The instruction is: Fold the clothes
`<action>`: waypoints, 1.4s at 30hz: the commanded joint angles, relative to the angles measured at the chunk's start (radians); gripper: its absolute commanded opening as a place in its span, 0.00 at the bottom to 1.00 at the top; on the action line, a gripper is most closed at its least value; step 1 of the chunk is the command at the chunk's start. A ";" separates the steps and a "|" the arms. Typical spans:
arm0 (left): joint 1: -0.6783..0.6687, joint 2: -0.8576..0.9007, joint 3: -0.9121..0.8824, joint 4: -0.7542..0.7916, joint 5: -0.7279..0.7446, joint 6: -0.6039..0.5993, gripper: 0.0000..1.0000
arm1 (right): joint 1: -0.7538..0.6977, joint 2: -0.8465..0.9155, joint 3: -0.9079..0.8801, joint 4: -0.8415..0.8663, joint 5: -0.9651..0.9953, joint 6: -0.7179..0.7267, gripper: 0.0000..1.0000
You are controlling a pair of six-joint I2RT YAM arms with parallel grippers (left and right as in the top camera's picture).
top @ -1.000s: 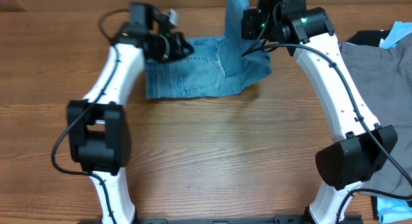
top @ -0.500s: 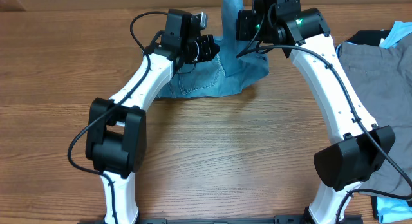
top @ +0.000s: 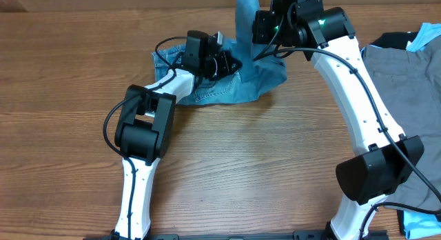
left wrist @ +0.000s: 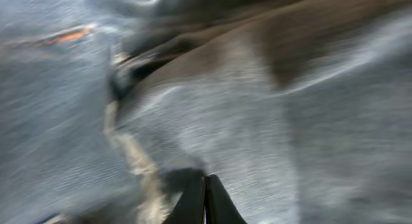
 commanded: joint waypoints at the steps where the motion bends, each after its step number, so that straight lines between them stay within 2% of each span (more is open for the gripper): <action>1: 0.001 0.009 0.013 0.014 0.051 -0.068 0.04 | 0.012 -0.051 0.044 0.009 -0.019 0.000 0.04; 8: -0.014 0.009 0.013 0.020 -0.058 -0.068 0.04 | 0.019 -0.051 0.044 0.008 -0.019 0.001 0.04; 12: -0.035 0.009 0.013 0.073 -0.099 -0.068 0.04 | 0.046 -0.051 0.043 0.008 -0.019 0.002 0.04; 17: -0.043 0.009 0.013 0.140 -0.103 -0.076 0.04 | 0.077 -0.051 0.043 0.013 -0.019 0.002 0.04; 25: -0.038 0.009 0.013 0.139 -0.100 -0.044 0.04 | 0.079 -0.041 0.042 0.008 -0.019 0.009 0.04; 36: 0.183 0.003 0.014 0.139 0.148 -0.076 0.04 | 0.083 -0.029 0.042 0.051 -0.019 0.010 0.04; 38: 0.267 -0.033 0.014 0.138 0.224 -0.076 0.04 | 0.096 0.000 0.042 0.076 -0.019 0.031 0.04; 42: 0.315 -0.078 0.014 0.131 0.269 -0.075 0.04 | 0.116 0.052 0.042 0.100 -0.019 0.028 0.04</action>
